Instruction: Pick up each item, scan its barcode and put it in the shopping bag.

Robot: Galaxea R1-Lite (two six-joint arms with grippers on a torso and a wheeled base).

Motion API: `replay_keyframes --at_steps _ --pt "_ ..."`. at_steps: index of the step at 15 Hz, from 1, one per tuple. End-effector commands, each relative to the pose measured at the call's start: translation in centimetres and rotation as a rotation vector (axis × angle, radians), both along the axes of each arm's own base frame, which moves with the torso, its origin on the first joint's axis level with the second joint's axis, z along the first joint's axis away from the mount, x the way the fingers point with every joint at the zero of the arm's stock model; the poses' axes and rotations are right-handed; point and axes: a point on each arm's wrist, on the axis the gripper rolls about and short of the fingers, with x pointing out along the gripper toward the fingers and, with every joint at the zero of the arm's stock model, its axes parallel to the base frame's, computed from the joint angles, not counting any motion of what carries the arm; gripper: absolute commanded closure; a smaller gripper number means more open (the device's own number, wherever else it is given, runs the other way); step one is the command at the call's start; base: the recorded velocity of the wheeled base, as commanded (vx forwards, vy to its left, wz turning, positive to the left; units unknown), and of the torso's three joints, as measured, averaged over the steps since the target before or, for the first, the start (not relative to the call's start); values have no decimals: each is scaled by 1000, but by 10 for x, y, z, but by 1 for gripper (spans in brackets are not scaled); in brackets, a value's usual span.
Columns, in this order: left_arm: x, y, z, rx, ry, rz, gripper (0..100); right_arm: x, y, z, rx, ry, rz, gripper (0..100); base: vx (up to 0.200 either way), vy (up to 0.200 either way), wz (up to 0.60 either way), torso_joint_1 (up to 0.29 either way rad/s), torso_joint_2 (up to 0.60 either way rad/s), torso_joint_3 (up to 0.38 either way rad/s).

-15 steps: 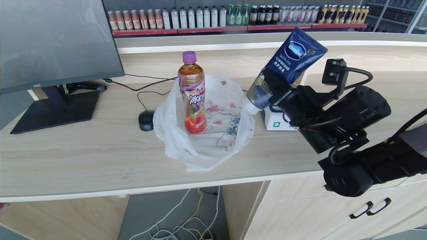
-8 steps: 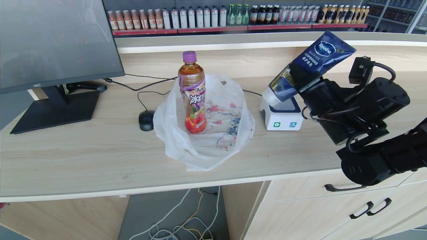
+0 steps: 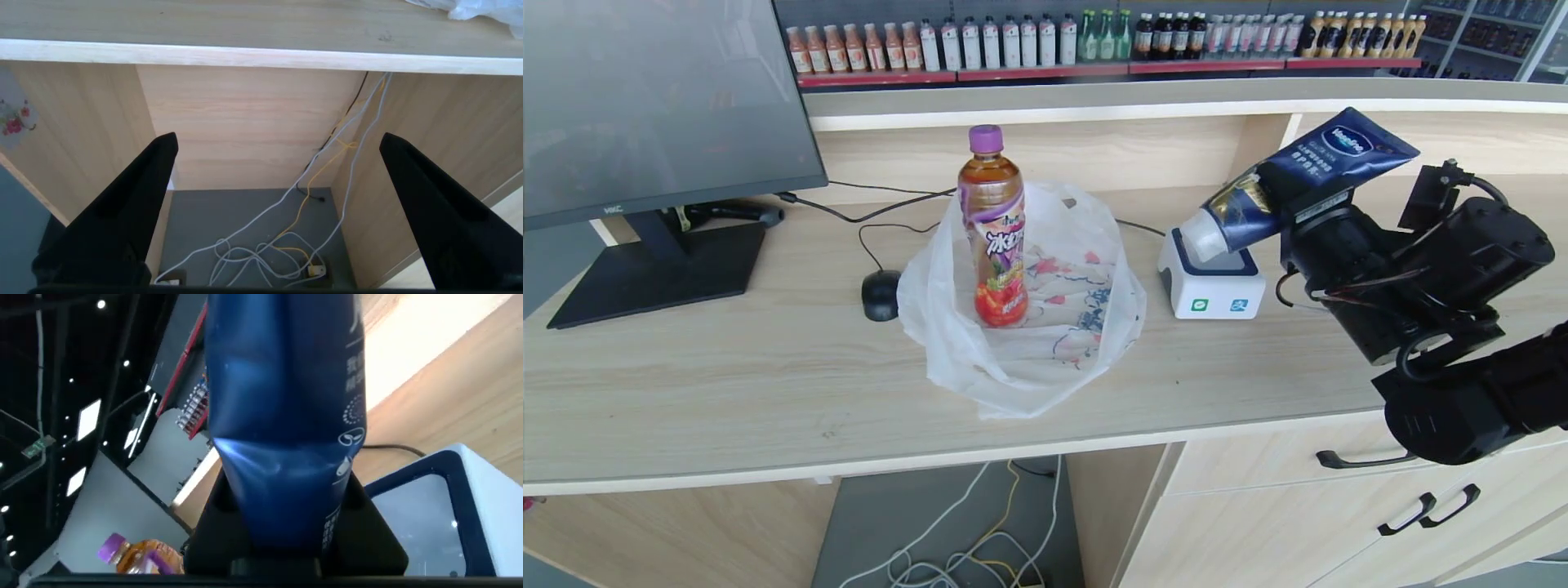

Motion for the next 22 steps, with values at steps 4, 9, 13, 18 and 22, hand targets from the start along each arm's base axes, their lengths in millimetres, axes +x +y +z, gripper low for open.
replay_keyframes --at_steps 4,9,13,18,22 --pt "0 0 0 0 0 0 0 1 -4 1 144 34 82 100 0 0 0 0 0 0" --pt "0 0 0 0 0 -1 0 5 -6 -3 106 36 148 100 0 0 0 0 0 0" --pt "0 0 0 0 0 0 0 27 -2 -12 104 32 147 100 0 0 0 0 0 0" --pt "0 0 0 -2 0 0 0 46 -9 -23 99 39 135 100 0 0 0 0 0 0" --pt "0 0 0 0 2 0 0 50 -17 -25 101 45 148 100 0 0 0 0 0 0"
